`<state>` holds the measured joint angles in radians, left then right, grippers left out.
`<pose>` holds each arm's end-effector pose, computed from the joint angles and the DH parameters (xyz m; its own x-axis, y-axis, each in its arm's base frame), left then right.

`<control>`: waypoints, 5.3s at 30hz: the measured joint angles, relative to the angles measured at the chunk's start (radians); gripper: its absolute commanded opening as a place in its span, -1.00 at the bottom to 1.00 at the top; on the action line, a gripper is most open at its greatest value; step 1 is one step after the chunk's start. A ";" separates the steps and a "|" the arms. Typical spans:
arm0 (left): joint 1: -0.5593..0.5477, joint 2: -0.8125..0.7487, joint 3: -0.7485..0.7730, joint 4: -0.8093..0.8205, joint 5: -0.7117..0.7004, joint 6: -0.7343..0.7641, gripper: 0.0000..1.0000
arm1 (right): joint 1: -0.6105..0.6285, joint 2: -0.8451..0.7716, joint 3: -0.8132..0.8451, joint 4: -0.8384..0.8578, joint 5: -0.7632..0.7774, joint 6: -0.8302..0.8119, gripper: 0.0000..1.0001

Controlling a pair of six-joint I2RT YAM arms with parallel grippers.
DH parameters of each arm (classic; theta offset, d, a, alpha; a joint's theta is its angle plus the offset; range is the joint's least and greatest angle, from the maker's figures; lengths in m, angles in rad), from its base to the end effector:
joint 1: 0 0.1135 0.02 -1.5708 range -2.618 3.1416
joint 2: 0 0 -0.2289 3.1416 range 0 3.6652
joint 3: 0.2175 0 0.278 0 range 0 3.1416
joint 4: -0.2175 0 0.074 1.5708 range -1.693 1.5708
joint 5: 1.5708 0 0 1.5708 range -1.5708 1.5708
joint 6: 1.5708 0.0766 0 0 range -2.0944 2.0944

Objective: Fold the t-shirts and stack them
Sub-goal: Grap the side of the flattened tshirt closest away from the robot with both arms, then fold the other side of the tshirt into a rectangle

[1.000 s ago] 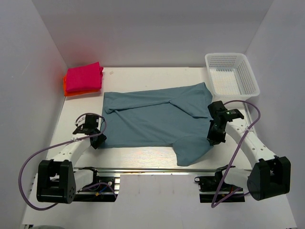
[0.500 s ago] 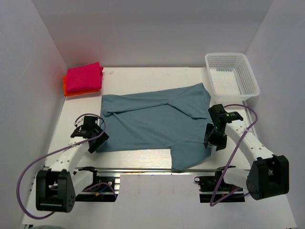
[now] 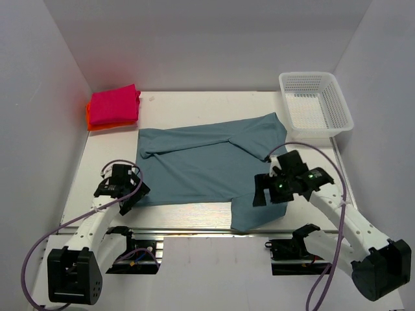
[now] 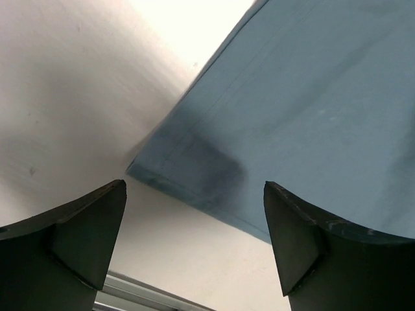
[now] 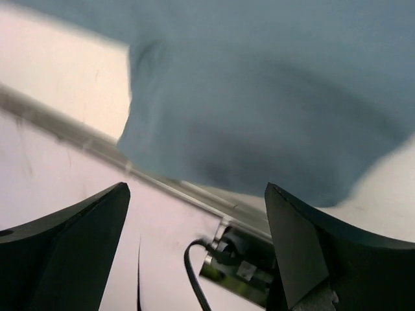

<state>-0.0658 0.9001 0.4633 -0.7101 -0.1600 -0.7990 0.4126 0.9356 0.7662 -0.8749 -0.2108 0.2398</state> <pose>0.2110 -0.0017 0.0960 -0.6340 -0.6673 -0.3909 -0.6521 0.7330 -0.1935 0.2104 0.1096 0.1824 -0.8854 -0.1340 -0.4452 -0.2863 0.9116 0.2951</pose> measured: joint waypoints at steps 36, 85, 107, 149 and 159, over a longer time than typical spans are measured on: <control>0.000 0.031 -0.082 0.129 0.060 -0.052 -1.00 | 0.473 0.257 -0.189 0.214 0.340 0.349 -0.96; 0.012 0.657 0.543 0.344 -0.034 0.031 -0.53 | 0.011 0.933 0.728 0.269 0.431 0.023 -0.88; 0.013 0.748 0.643 0.395 0.172 0.146 1.00 | -0.039 0.817 0.492 0.448 0.145 -0.025 0.79; 0.005 0.793 0.520 0.352 0.219 0.225 1.00 | -0.050 1.013 0.607 0.739 0.117 0.008 0.81; 0.005 0.775 0.497 0.352 0.199 0.234 1.00 | -0.053 1.139 0.670 0.734 0.202 0.054 0.81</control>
<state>-0.0608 1.6752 0.9607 -0.3584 0.0391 -0.5652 0.3595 2.0747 1.4361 -0.1410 -0.0086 0.2939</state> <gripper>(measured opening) 0.992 0.907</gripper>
